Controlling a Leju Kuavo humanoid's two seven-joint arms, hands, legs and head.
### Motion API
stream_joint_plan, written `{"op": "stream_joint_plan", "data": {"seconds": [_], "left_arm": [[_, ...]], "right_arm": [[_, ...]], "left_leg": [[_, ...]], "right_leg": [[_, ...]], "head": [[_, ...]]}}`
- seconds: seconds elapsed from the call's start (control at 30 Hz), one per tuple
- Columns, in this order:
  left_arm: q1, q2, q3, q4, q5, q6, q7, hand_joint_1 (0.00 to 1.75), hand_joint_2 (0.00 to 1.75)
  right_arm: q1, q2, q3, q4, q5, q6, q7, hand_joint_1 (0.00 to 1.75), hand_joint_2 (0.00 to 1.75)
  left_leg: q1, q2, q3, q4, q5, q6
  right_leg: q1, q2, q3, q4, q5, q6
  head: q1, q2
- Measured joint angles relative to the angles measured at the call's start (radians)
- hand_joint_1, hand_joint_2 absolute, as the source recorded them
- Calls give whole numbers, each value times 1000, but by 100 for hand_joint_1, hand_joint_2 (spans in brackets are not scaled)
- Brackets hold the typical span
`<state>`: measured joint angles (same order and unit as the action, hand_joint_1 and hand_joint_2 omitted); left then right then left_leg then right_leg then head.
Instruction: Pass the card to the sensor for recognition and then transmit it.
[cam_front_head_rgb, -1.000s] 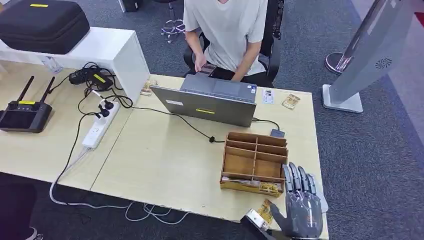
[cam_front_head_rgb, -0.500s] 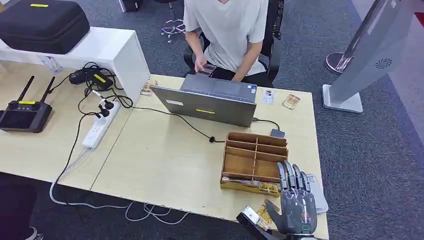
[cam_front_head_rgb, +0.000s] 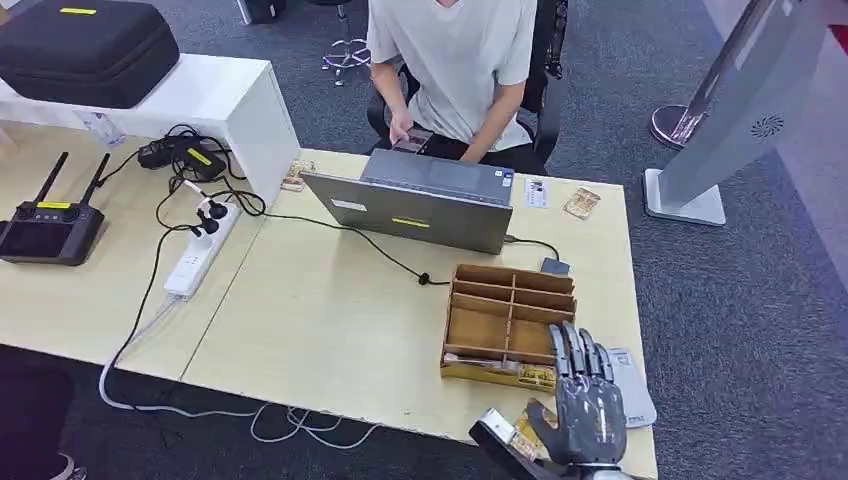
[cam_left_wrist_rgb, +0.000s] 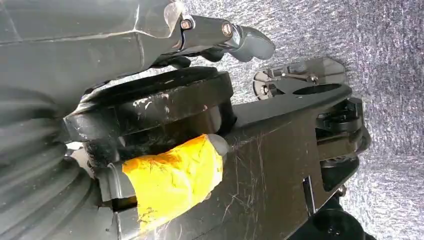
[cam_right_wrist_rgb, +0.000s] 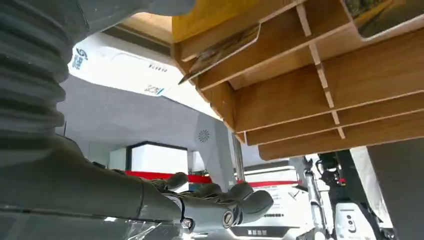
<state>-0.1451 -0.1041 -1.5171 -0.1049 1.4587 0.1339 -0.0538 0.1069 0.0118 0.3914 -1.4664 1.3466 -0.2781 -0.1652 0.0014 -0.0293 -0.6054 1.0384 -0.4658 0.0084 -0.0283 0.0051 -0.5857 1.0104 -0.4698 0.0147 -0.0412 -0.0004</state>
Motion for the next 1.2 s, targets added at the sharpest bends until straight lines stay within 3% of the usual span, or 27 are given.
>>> {"op": "stream_joint_plan", "data": {"seconds": [0.63, 0.67, 0.7, 1.2], "left_arm": [[0, 0, 0, 0, 19, -3, 0, 0, 175], [0, 0, 0, 0, 19, -3, 0, 0, 175], [0, 0, 0, 0, 19, -3, 0, 0, 175], [0, 0, 0, 0, 21, -4, 0, 0, 175]], "right_arm": [[-14, 11, 0, 98, -18, -7, -8, 0, 175], [-15, 12, 0, 100, -19, -8, -8, 61, 175], [-15, 13, 0, 103, -21, -8, -8, 175, 175], [-31, 19, 0, 131, -87, -9, -47, 175, 175]], "left_leg": [[0, 0, 0, 0, 0, 0], [0, 0, 0, 0, 0, 0], [0, 0, 0, 0, 0, 0], [0, 0, 0, 0, 0, 0]], "right_leg": [[0, 0, 0, 0, 0, 0], [0, 0, 0, 0, 0, 0], [0, 0, 0, 0, 0, 0], [0, 0, 0, 0, 0, 0]], "head": [[0, 0], [0, 0], [0, 0], [0, 0]]}}
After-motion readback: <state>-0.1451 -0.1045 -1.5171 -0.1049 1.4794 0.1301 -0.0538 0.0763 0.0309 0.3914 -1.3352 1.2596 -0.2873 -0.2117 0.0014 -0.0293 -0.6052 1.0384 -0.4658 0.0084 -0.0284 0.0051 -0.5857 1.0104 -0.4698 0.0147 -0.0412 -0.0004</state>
